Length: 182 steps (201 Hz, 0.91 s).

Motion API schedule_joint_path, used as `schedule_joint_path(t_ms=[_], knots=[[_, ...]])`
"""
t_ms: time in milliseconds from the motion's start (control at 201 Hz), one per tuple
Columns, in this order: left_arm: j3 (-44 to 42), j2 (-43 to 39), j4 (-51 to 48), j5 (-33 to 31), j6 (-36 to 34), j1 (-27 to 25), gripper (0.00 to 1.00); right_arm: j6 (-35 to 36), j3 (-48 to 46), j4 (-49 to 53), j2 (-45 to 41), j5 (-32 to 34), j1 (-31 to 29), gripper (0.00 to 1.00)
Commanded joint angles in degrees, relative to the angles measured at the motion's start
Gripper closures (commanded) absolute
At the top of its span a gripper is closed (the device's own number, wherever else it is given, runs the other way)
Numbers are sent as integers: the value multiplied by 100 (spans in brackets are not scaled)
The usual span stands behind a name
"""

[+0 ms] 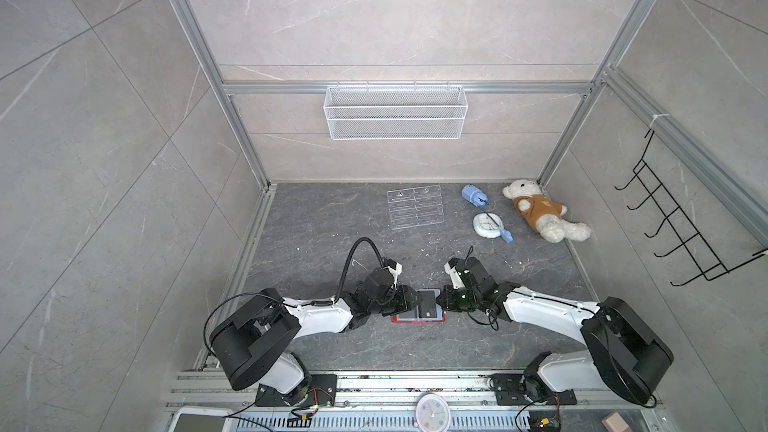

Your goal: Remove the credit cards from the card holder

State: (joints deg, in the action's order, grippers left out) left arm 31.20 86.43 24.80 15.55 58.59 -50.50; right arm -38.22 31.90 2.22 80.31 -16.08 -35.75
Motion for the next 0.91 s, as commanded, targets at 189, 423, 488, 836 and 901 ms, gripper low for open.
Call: schedule_joint_path(t_ms=[189,423,488,836,901], knots=[[-172,370,733,110,274,0,61,-105,-146,-408,273,-64,45,94],[-305,523,999,64,390,4,62,-108,-197,-541,437,-96,44,96],[-342,548,1082,50,413,0,63,-99,-211,-567,466,-119,52,96],[-528,855,1745,45,608,-3,66,-145,-332,-700,491,-166,44,96],[-561,899,1895,40,634,5,70,-143,-327,-718,515,-177,52,96]])
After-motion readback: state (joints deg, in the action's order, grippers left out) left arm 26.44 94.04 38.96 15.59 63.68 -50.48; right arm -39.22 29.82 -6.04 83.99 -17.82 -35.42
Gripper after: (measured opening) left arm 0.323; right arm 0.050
